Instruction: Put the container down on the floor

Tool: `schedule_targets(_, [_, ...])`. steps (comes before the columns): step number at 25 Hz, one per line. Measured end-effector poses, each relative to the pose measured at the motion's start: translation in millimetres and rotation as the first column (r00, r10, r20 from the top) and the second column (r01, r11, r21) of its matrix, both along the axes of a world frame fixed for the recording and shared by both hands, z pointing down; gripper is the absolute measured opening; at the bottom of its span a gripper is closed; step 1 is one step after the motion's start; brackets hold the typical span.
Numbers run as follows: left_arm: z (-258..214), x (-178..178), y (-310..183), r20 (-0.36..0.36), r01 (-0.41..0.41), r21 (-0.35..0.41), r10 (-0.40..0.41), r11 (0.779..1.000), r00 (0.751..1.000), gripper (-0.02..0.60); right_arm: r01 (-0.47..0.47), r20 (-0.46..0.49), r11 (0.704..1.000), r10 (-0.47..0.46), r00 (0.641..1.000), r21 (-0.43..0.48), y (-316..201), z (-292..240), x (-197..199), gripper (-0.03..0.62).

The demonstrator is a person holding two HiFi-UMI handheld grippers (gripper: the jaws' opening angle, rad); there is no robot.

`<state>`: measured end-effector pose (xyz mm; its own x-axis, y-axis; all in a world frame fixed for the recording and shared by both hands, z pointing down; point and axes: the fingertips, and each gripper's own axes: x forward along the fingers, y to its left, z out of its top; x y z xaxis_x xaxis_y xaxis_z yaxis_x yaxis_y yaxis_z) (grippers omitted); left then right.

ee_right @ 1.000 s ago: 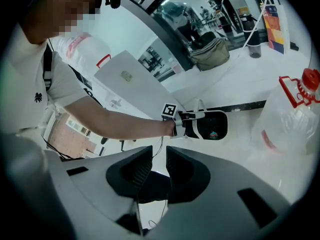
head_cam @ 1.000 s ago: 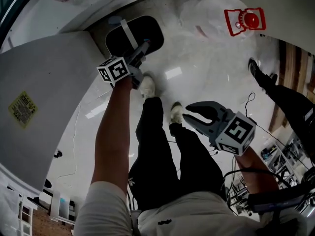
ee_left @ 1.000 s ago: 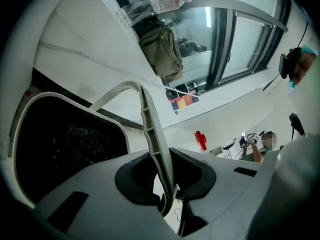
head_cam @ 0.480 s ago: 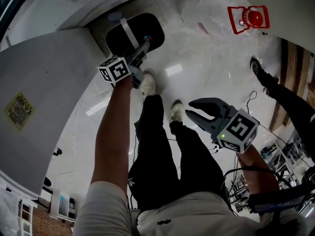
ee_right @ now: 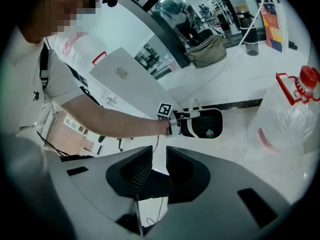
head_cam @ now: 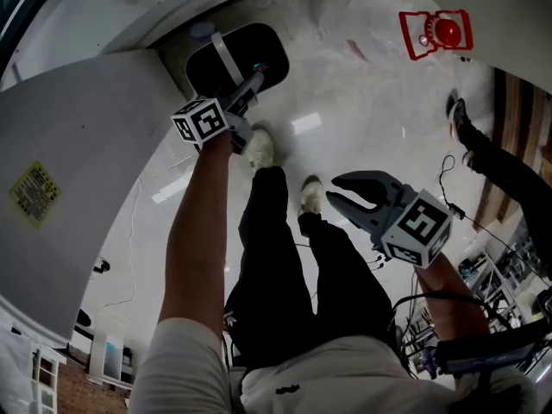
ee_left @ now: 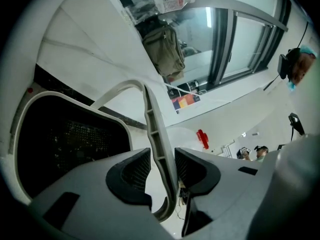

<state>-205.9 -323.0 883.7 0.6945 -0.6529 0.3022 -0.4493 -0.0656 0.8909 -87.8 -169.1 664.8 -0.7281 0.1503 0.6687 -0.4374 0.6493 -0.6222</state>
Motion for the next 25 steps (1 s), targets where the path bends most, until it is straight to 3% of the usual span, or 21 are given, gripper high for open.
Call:
schedule_targets(7, [1.0,-4.0,1.0,0.020,-0.003,-0.007,0.003,1.000,1.000,0.181,0.000,0.006,1.000,0.000,1.000,0.001,0.8,-0.1,-0.3,0.083])
schedule_targets(15, [-5.5,-19.4,13.1,0.064,0.038,-0.021,-0.037,0.999,0.997,0.280,0.000,0.008,1.000,0.000,1.000,0.010,5.6,-3.5,0.9,0.083])
schedule_targets(25, [-52.8,-44.1,82.0,0.124,0.099,-0.053,-0.092,0.994,0.988,0.296,0.023,0.030,0.998,-0.025,0.999,0.060,25.2,-33.9,9.5,0.083])
